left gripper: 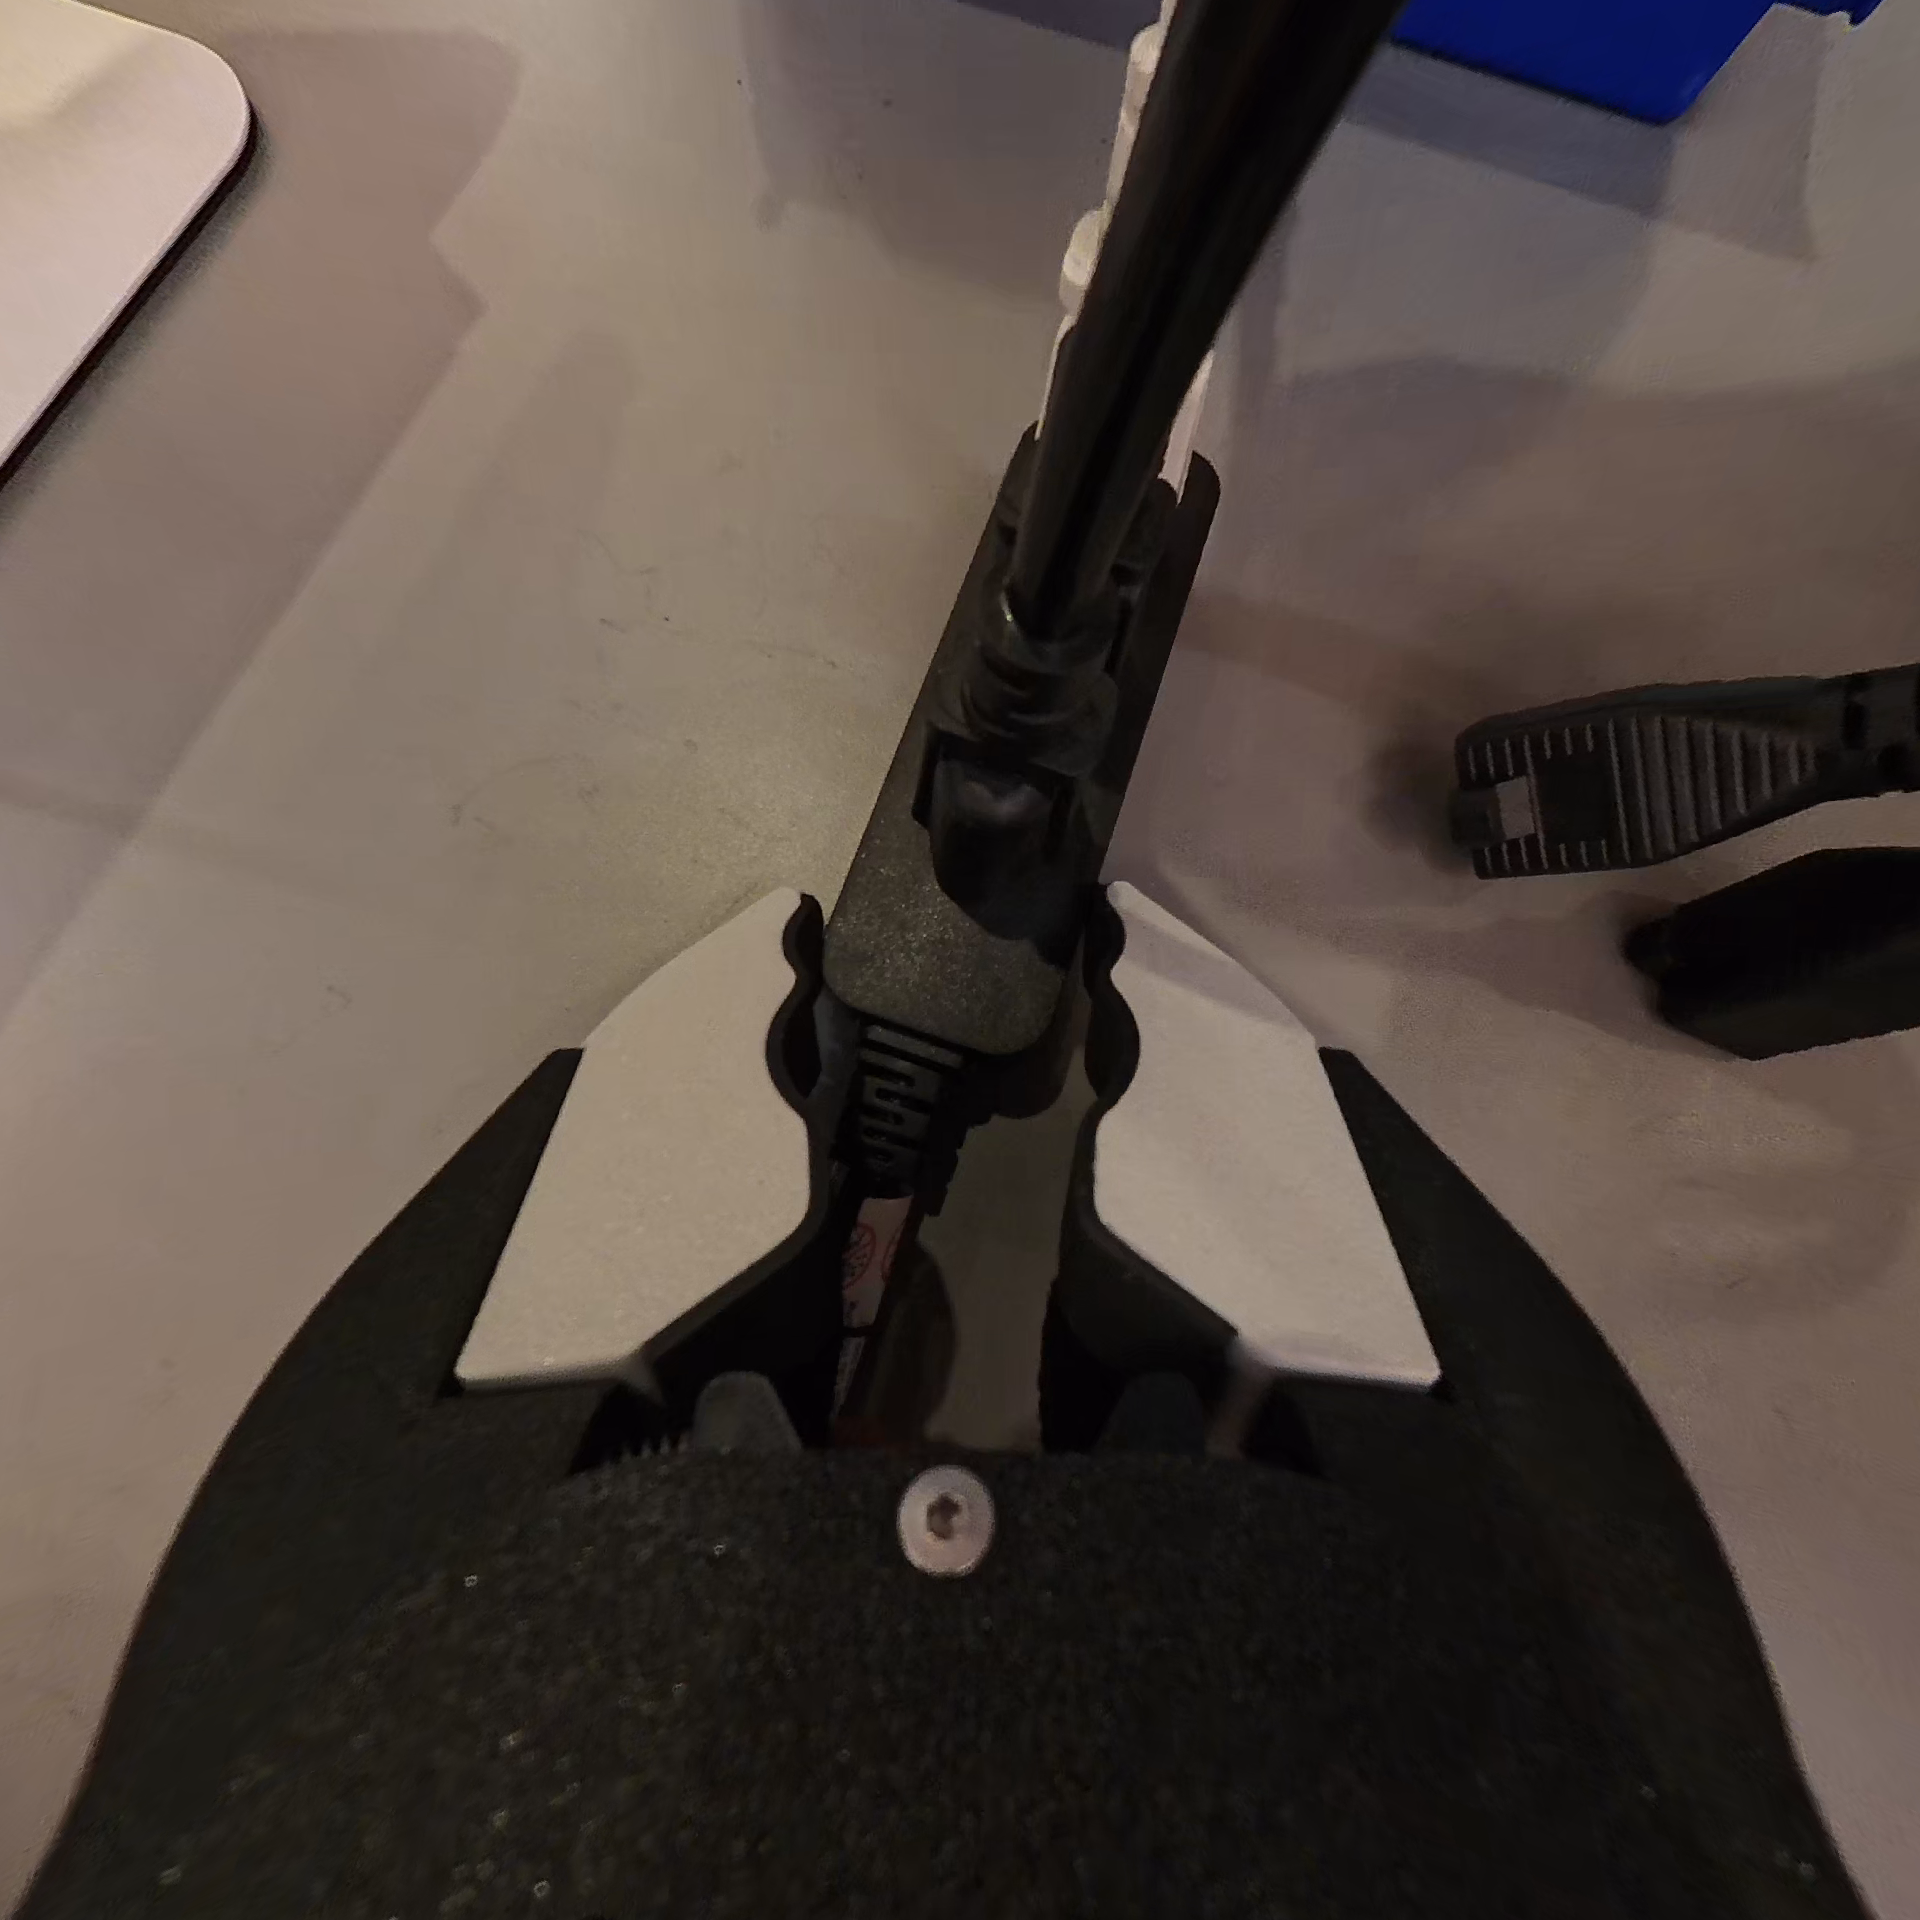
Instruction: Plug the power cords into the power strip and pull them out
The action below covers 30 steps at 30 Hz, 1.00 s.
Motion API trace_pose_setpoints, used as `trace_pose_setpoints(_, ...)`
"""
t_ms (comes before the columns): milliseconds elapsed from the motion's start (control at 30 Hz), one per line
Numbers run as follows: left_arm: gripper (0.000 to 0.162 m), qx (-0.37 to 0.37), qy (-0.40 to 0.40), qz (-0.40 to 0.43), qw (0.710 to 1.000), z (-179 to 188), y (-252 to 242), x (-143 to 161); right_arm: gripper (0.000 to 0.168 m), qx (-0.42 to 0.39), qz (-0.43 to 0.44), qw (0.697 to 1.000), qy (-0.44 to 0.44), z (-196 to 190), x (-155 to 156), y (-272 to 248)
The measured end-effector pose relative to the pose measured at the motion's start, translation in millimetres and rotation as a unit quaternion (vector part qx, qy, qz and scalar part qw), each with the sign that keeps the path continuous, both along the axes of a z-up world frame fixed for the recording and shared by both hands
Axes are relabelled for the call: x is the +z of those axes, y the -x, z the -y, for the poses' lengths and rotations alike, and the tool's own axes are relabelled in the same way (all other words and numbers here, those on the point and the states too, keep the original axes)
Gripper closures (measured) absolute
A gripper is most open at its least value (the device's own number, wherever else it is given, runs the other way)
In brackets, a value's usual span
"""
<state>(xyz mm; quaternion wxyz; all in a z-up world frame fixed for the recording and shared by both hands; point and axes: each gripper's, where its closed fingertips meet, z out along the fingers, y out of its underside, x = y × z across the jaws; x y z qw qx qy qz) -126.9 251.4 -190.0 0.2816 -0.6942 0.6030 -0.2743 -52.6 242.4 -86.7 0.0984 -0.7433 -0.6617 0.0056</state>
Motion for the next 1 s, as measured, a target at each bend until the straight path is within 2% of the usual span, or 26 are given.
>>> trace_pose_setpoints(33,0.114,0.0,0.0,0.0,1.0,0,0,0,0.128,0.0,0.014,1.0,0.009,-2,-8,0)
trace_pose_setpoints(100,0.114,-0.001,0.0,0.0,1.0,0,0,0,0.13,-0.004,0.034,0.999,0.025,-4,-23,-1)
trace_pose_setpoints(167,0.114,-0.001,0.0,0.0,1.0,0,0,0,0.14,-0.004,0.046,0.998,0.033,-5,-35,-2)
trace_pose_setpoints(267,0.114,-0.001,0.0,0.001,1.0,0,0,0,0.145,0.0,0.04,0.999,0.032,-3,-36,1)
trace_pose_setpoints(433,0.114,-0.001,0.002,0.001,1.0,0,0,0,0.152,0.092,0.037,0.995,-0.012,-1,-36,-1)
trace_pose_setpoints(800,0.114,-0.001,0.0,0.001,1.0,0,0,0,0.151,0.046,0.001,0.997,0.064,8,-37,3)
trace_pose_setpoints(1000,0.114,0.0,-0.001,0.001,1.0,0,0,0,0.152,0.033,0.009,0.997,0.065,3,-42,4)
